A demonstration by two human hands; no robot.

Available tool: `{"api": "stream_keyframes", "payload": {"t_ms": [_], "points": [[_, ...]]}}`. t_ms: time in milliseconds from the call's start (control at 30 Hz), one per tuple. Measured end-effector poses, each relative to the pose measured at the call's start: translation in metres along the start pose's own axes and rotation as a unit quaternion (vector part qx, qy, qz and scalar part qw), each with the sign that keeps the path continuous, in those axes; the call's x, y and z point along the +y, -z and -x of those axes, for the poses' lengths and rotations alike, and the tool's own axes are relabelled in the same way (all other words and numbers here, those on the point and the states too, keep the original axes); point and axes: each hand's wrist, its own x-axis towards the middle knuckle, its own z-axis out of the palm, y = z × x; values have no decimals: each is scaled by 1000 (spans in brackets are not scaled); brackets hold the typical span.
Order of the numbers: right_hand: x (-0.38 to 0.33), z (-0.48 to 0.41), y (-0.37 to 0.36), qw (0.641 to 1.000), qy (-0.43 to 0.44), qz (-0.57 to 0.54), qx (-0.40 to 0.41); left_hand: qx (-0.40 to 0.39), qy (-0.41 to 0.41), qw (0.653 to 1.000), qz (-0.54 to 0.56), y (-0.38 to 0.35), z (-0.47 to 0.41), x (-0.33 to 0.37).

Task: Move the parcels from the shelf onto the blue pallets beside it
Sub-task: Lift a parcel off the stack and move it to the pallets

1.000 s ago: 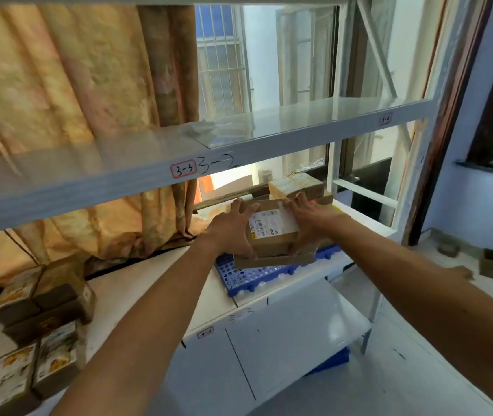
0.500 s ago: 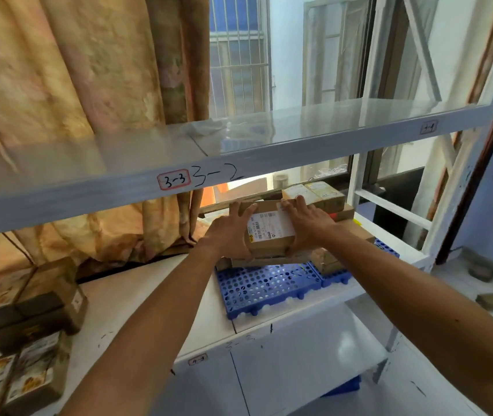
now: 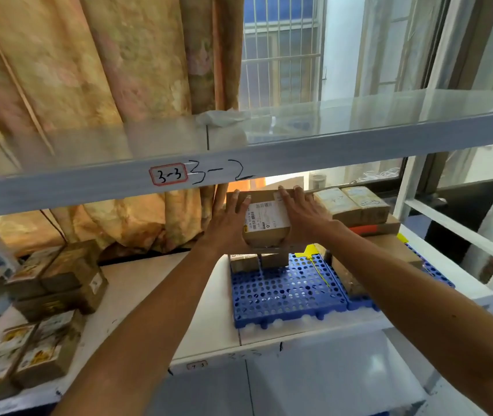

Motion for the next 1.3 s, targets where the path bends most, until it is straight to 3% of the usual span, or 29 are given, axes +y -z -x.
{"api": "stream_keyframes", "payload": {"t_ms": [333,800,1300], "points": [[22,-38,-19,997,71,-40,16,3,70,997,-16,-23,-21,1],[37,-65,-51,992,91,-81,36,-2,123,992,41,-35,-48,-7],[34,-77,-80,991,46,-127,-8,-60,128,986,83,-47,-62,-23]]}}
